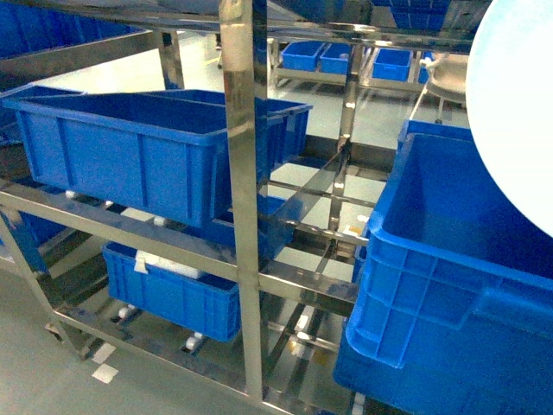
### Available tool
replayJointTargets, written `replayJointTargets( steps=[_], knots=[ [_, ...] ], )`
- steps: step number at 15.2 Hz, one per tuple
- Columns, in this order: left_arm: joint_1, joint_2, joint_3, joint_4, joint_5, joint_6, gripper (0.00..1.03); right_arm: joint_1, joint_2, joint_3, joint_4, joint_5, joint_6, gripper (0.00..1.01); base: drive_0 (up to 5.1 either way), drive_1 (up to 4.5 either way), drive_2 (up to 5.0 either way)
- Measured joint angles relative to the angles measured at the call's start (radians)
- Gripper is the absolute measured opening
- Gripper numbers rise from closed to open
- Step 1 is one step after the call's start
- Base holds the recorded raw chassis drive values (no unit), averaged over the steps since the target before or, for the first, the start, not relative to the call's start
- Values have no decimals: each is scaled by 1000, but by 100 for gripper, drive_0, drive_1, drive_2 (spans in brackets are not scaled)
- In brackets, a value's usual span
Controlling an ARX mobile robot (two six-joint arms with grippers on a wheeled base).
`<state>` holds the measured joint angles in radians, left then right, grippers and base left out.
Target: Place blue tray on left shelf second layer neatly
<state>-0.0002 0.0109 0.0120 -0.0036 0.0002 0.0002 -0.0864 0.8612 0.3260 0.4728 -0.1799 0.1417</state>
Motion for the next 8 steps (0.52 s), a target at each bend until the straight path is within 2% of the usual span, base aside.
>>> replayJointTargets(
  steps=[8],
  knots=[
    [0,0,0,-1,0,0,98,0,1,0,0,-2,0,2,-165,-165,-165]
  ],
)
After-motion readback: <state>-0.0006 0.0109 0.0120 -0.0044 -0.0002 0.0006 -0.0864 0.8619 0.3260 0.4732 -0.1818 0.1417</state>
